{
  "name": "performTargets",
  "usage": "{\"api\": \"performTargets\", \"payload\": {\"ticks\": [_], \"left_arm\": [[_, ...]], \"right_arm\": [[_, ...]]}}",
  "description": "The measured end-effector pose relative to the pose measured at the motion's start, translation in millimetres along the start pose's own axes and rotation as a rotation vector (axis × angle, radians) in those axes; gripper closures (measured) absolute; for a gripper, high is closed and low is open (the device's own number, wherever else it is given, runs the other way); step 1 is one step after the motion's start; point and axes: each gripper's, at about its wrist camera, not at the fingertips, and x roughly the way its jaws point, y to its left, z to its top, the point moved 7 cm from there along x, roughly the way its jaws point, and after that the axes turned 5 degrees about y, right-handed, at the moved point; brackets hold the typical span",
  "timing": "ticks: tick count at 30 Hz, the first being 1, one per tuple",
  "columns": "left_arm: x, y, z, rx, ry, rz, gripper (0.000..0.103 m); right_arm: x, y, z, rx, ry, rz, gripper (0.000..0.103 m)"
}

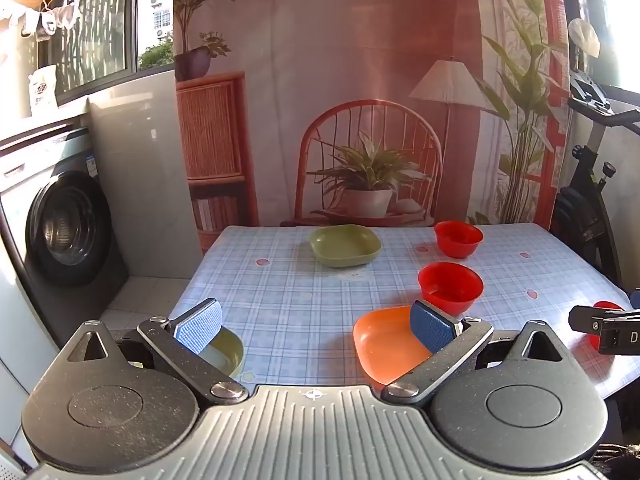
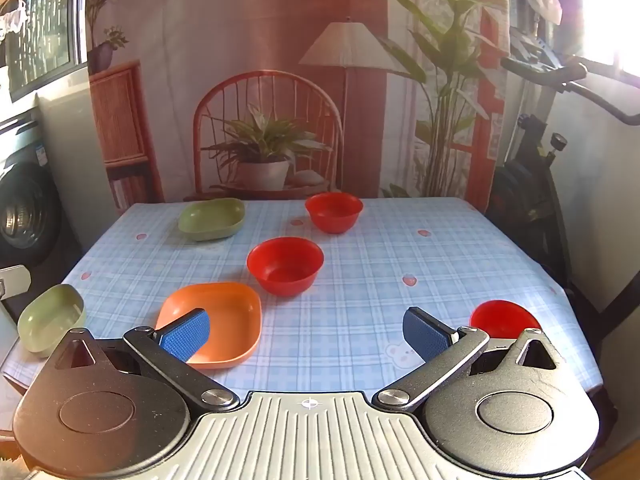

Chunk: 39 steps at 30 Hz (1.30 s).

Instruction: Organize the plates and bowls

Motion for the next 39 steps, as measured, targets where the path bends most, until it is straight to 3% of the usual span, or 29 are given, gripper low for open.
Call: {"api": "performTargets", "payload": {"ticks": [39], "left_arm": [[0.6, 0.1, 0.0, 0.008, 0.003, 0.003, 0.002]], "right_arm": [[-0.3, -1.0, 0.7, 0.002, -0.003, 0.002, 0.0]]}}
